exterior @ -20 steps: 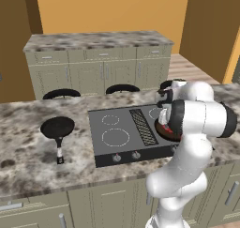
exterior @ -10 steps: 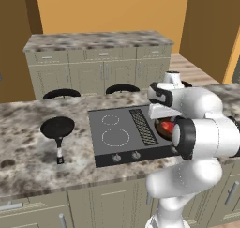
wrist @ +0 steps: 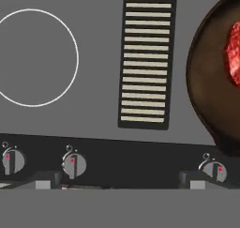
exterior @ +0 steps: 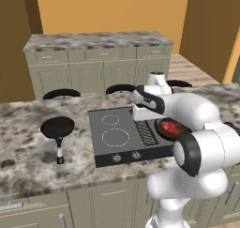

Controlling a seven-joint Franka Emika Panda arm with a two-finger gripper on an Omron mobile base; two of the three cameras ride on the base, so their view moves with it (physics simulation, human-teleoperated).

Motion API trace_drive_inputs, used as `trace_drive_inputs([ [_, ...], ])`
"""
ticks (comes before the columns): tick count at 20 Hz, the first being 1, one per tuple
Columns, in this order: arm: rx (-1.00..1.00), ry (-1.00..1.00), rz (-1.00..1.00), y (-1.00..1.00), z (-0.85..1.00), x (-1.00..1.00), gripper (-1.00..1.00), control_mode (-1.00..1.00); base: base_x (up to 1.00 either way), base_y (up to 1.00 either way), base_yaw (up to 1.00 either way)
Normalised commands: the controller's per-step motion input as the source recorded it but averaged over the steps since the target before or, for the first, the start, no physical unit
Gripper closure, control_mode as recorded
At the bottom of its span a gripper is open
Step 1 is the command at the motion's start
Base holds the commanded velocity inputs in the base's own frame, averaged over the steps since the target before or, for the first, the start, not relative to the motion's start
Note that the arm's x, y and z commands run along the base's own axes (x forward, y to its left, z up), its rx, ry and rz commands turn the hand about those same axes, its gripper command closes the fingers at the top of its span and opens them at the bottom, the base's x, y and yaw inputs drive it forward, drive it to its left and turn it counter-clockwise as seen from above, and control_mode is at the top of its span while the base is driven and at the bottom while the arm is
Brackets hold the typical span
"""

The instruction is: Place both pans onto different burners. Then place the tomato and the steak on different pans.

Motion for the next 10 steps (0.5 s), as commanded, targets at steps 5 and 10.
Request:
trace_drive_inputs([
  [5,0.00,0.00,0.02,0.68,0.00,-0.04,-1.00,-1.00,0.00,0.00,0.00],
  [10,0.00,0.00,0.00,0.78,0.00,0.00,-1.00,-1.00,0.00,0.00,0.00],
])
